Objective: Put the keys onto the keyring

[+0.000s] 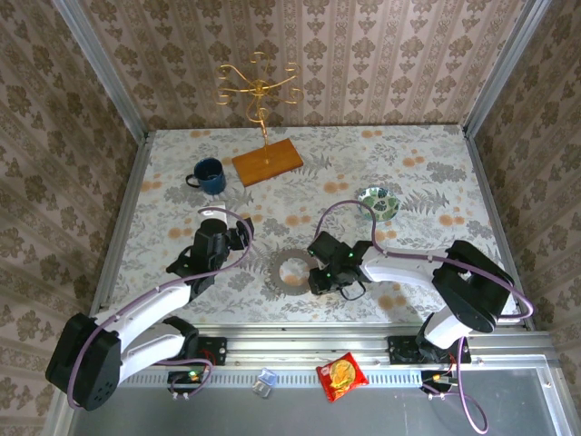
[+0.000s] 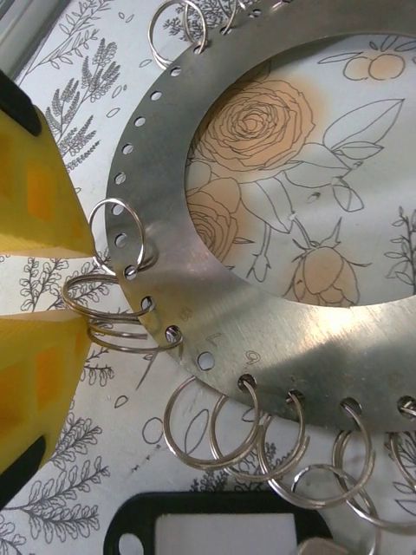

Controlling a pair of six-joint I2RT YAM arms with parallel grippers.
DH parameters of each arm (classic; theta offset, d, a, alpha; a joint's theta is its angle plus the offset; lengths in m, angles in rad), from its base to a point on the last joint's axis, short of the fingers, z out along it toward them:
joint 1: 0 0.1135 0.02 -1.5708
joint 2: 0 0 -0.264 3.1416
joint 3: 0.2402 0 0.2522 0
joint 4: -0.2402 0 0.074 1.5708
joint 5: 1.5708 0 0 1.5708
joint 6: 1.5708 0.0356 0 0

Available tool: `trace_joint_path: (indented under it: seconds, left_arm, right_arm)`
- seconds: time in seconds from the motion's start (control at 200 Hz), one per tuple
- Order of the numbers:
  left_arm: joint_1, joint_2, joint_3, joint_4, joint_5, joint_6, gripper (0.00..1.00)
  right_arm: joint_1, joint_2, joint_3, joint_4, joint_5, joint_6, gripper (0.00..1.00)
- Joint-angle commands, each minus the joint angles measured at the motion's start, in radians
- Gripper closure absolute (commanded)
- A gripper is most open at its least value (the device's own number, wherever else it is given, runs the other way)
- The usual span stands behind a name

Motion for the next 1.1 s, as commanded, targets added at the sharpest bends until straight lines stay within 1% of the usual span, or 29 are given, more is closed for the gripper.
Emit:
trace_joint_path:
  seconds: [0.0, 0.185, 0.385, 0.55, 0.78, 0.905, 1.095]
  left_arm:
    - [0.007, -0.019, -0.010, 0.006, -0.016, -0.010, 0.26]
    - [0.007, -0.020, -0.010, 0.004, -0.017, -0.010, 0.26]
    - [0.007, -0.028, -0.011, -0.001, -0.019, -0.010, 0.26]
    - [0.007, -0.034, -0.009, -0.008, -0.024, 0.000, 0.26]
    - [0.007, -0.037, -0.005, -0.020, -0.029, 0.014, 0.26]
    - [0.007, -0.037, -0.009, -0.017, -0.034, 0.011, 0.26]
    - [0.007, -0.045, -0.003, -0.026, -0.034, 0.018, 0.27]
  right_arm:
    - [-0.011, 0.019, 0.037, 0.003, 0.015, 0.007, 0.78]
    - [-0.027, 0.036, 0.054, -0.009, 0.041, 0.011, 0.84]
    - [-0.036, 0.047, 0.070, -0.033, 0.081, 0.013, 0.95]
    - [-0.031, 0.031, 0.075, -0.072, 0.061, -0.022, 1.00]
    - [0.003, -0.002, 0.080, -0.235, 0.078, -0.153, 1.00]
    - [0.009, -0.007, 0.091, -0.247, 0.088, -0.198, 1.00]
    - [0.009, 0.019, 0.124, -0.252, 0.086, -0.219, 1.00]
